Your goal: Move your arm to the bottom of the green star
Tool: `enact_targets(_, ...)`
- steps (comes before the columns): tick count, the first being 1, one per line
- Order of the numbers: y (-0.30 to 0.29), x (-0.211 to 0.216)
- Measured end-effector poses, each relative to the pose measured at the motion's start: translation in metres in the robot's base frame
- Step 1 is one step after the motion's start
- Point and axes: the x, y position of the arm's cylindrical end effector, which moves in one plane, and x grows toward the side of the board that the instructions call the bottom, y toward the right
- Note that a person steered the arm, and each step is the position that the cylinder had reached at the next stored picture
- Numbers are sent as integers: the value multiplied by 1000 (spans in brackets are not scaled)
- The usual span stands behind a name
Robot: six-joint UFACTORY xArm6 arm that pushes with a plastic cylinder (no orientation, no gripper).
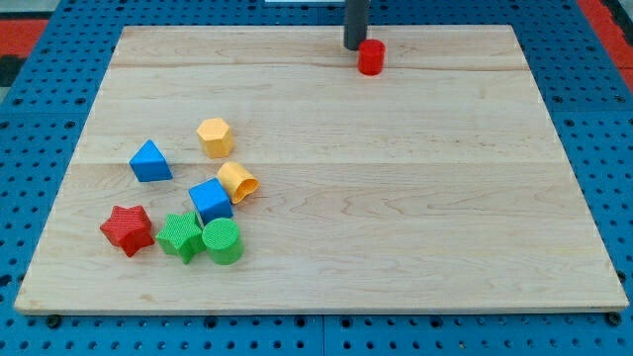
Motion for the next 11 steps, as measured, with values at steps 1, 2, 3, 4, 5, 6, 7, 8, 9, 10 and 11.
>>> enact_targets(1, -28, 24)
enact_targets(2, 36, 28)
enact_targets(3, 99, 26)
enact_targets(4, 115, 44)
enact_targets(5, 77, 135)
enact_targets(6, 17, 217)
enact_targets(7, -36, 298)
enact_targets(8, -88, 356)
enact_targets(9, -123, 382)
enact_targets(10, -198, 381)
enact_targets(11, -260, 381)
